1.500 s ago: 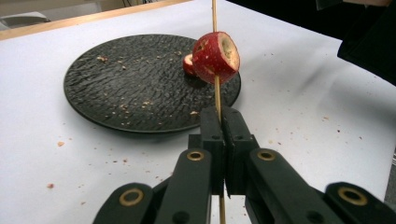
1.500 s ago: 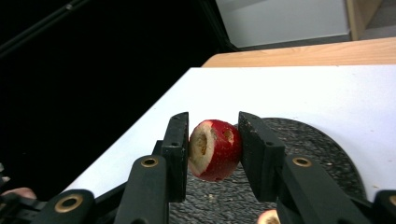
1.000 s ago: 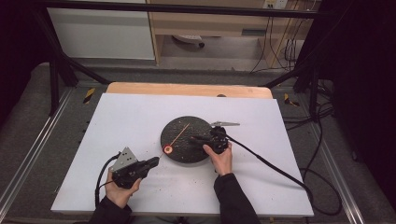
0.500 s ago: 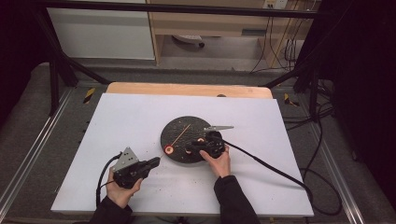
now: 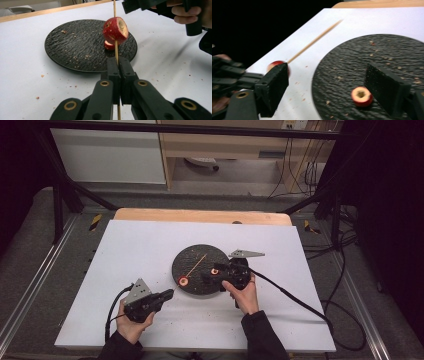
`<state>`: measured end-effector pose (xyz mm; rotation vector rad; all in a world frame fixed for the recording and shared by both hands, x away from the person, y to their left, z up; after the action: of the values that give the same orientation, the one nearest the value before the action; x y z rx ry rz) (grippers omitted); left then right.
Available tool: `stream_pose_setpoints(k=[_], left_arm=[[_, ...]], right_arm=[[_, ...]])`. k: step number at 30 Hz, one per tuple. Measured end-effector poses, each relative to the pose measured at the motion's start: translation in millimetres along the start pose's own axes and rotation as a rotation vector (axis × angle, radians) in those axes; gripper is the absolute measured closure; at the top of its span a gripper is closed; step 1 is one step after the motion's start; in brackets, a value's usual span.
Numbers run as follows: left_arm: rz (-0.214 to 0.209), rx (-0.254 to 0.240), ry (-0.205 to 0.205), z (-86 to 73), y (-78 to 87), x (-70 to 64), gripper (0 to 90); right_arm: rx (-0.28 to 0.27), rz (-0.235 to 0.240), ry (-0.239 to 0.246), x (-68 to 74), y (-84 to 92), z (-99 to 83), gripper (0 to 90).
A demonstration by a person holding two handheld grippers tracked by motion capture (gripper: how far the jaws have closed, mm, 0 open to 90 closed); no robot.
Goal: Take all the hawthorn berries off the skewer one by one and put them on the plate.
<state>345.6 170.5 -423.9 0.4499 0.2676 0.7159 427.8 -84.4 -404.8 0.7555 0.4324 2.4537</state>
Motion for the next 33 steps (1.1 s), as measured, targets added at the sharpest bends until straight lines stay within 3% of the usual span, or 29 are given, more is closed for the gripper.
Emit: stream_pose_setpoints(k=[4, 9, 17, 25, 33], left_arm=[[-0.007, 0.003, -0.005, 2.0, -5.2, -4.4, 88.4], [-0.020, 0.011, -0.019, 4.5, -13.1, -12.3, 88.4], [-0.042, 0.012, -0.040, 5.6, -19.6, -23.0, 88.4], [-0.052, 0.014, -0.048, 5.4, -20.2, -25.6, 88.4], [-0.053, 0.005, -0.048, 5.6, -17.5, -24.8, 88.4]], right_arm=[[-0.002, 0.034, 0.002, 7.3, -0.6, -5.7, 16.2], [0.011, 0.081, -0.010, 12.4, -7.4, -13.5, 22.3], [0.041, 0.153, -0.027, 15.2, -16.5, -22.8, 38.5], [0.058, 0.226, -0.032, 18.3, -16.7, -24.8, 61.7], [0.044, 0.218, -0.023, 17.5, -12.4, -20.5, 63.0]])
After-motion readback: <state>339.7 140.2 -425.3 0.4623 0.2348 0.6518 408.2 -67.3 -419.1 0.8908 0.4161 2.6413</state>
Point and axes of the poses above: each handheld gripper's, and its own axes: y roughly backward along the jaws, z roughly out of its top, x roughly to its left, the point moved 3 cm from there along -y, roughly forward along the jaws, and after that the axes turned 4 degrees about x, right-handed, at the moved point
